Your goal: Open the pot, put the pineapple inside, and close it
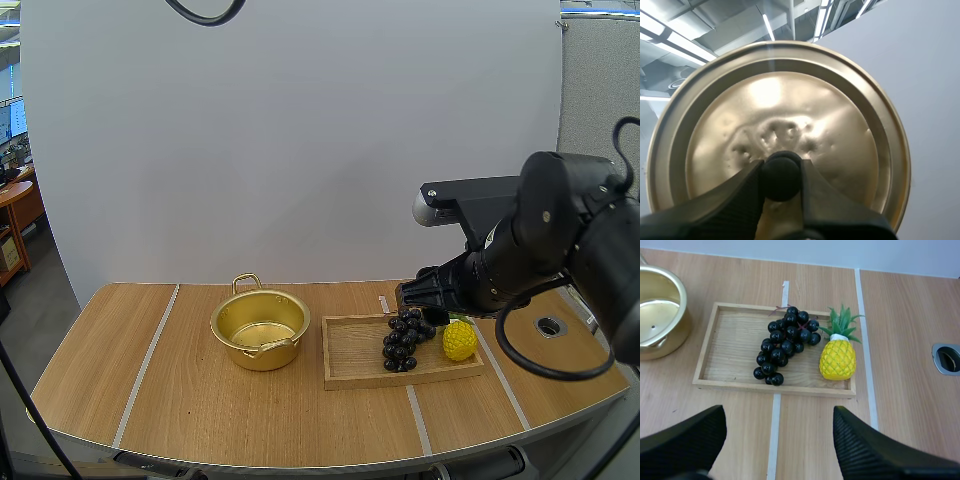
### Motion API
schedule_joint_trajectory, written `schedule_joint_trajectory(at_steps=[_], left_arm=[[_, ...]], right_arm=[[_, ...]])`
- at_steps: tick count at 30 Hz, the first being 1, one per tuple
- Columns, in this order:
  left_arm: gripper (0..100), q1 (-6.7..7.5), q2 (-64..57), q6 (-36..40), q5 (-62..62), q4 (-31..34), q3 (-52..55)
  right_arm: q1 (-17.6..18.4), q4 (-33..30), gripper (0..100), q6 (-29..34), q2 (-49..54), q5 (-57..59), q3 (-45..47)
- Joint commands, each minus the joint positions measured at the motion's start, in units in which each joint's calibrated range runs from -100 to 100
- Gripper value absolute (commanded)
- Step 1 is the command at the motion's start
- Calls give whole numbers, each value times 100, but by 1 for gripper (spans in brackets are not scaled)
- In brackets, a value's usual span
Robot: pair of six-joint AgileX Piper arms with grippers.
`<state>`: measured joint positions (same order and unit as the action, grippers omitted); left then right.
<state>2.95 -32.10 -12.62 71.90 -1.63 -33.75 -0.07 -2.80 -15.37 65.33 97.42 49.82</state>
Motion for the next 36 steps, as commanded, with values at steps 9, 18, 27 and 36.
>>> schedule_joint_trajectory(at_steps=[9, 18, 27, 36], left_arm=[[0, 0, -49, 60, -319, 26, -30], [0, 0, -49, 60, -319, 26, -30], [0, 0, -49, 60, -319, 26, -30], [0, 0, -49, 60, -319, 26, -30]], right_arm=[[-230, -152, 100, 115, -1314, -1102, -41], [-532, -136, 100, -166, -2392, -1975, -41], [-954, 702, 100, -1048, -3115, -2209, -401], [-1125, 850, 100, -1783, -3873, -2376, -545]])
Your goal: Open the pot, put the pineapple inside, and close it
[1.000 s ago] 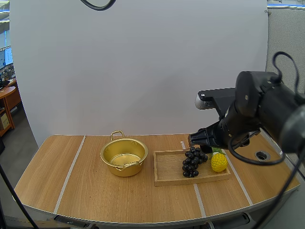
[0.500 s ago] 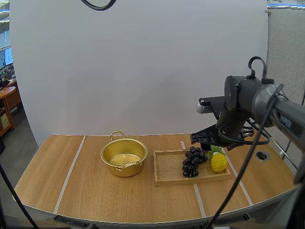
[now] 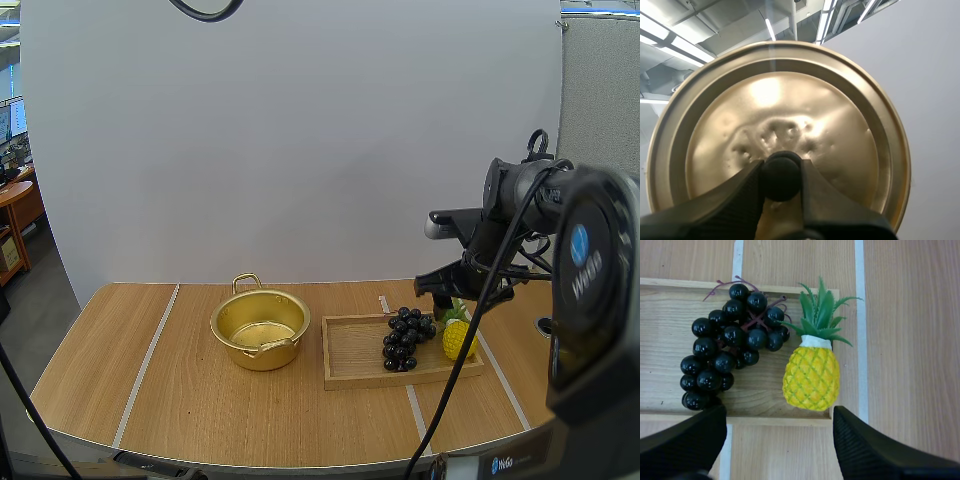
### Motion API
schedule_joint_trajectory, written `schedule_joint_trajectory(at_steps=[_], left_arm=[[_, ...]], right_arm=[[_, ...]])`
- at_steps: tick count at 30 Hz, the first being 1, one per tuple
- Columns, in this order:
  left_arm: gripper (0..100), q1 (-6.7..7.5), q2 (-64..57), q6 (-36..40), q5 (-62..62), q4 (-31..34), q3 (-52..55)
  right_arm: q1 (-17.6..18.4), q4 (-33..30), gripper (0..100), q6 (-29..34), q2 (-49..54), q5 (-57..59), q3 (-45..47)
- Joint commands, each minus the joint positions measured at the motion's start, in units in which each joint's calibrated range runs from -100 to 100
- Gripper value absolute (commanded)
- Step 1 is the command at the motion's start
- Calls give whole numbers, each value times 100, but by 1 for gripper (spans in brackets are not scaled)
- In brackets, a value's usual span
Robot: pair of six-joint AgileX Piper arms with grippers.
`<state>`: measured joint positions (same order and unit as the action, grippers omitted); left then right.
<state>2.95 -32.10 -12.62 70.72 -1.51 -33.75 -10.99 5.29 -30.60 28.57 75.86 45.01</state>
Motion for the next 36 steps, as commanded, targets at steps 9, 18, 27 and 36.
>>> schedule_joint_trajectory(at_steps=[9, 18, 27, 36], left_arm=[[0, 0, -49, 60, -200, 15, -30], [0, 0, -49, 60, -200, 15, -30], [0, 0, -49, 60, -200, 15, -30], [0, 0, -49, 60, -200, 15, -30]], right_arm=[[-33, -175, 100, -480, -550, -549, -65], [-119, -374, 100, -441, -660, -864, -65], [-183, -332, 100, -514, -915, -871, -181], [-183, -309, 100, -554, -1213, -986, -181]])
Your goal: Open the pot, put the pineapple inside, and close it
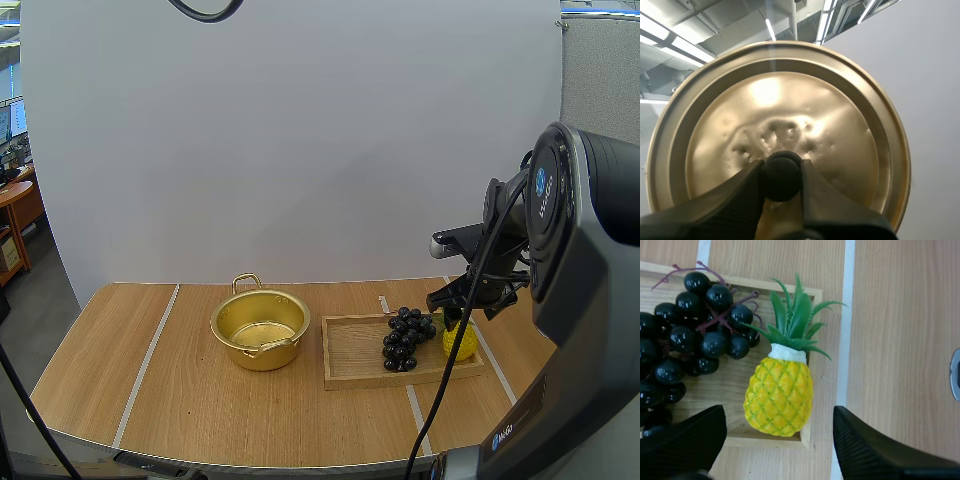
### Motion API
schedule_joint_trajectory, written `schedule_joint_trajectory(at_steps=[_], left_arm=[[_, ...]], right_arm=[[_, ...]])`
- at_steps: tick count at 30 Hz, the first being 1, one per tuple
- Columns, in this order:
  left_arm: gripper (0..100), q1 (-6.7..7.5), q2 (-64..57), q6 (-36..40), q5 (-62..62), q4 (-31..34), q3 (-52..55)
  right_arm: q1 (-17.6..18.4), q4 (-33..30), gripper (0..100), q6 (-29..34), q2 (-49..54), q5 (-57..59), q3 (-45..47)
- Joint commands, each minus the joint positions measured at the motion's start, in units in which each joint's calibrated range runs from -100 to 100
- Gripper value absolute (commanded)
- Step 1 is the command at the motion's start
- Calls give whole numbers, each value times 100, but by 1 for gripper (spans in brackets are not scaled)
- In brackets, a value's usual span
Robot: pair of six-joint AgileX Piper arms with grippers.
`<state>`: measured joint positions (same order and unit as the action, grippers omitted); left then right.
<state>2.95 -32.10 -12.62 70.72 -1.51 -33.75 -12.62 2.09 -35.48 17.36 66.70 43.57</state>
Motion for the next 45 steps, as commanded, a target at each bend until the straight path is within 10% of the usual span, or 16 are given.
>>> schedule_joint_trajectory(at_steps=[1, 42, 43, 45], left_arm=[[0, 0, -49, 60, -200, 15, -30], [0, 0, -49, 60, -200, 15, -30], [0, 0, -49, 60, -200, 15, -30], [0, 0, -49, 60, -200, 15, -30]], right_arm=[[-21, 11, 100, -67, -143, -121, -37], [-21, 225, 100, -209, -1319, -790, -37], [-21, 225, 97, -209, -1319, -763, -37], [-21, 322, 58, -257, -1319, -664, -37]])
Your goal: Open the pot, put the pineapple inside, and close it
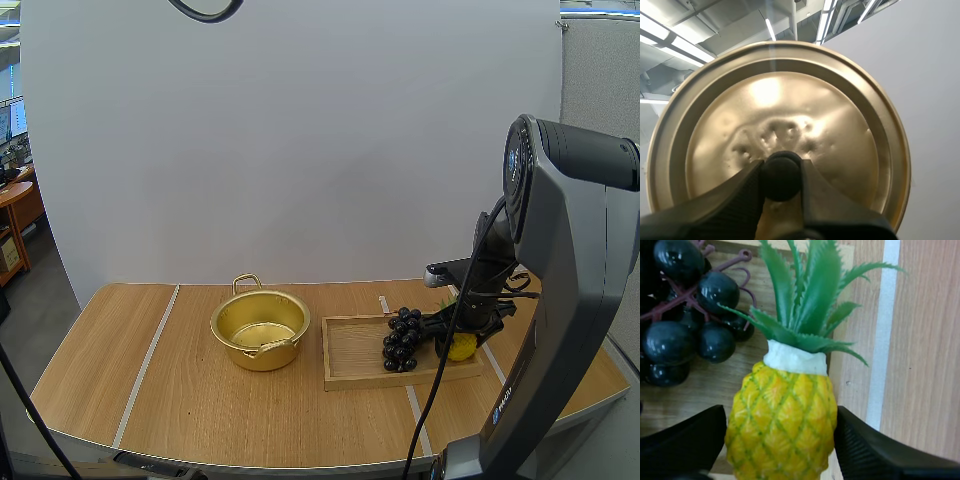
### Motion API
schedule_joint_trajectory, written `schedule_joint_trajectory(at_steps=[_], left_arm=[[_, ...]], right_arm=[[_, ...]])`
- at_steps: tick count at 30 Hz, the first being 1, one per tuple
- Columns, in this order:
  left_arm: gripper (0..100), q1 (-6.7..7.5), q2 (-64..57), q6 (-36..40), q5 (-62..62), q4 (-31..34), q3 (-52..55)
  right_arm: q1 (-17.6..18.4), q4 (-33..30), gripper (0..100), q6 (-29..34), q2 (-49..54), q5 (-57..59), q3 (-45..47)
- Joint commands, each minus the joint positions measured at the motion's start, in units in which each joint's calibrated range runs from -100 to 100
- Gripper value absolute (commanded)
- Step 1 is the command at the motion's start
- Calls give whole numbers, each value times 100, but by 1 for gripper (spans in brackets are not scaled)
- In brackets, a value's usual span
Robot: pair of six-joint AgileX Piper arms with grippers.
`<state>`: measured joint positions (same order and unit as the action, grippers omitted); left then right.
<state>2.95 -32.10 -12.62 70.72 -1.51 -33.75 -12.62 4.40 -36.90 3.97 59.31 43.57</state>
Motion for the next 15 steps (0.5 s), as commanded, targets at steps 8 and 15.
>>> schedule_joint_trajectory(at_steps=[8, 15], left_arm=[[0, 0, -49, 60, -200, 15, -30], [0, 0, -49, 60, -200, 15, -30]], right_arm=[[-21, 108, 0, -149, 21, 132, -37], [-21, 128, 0, -149, 583, 153, -37]])
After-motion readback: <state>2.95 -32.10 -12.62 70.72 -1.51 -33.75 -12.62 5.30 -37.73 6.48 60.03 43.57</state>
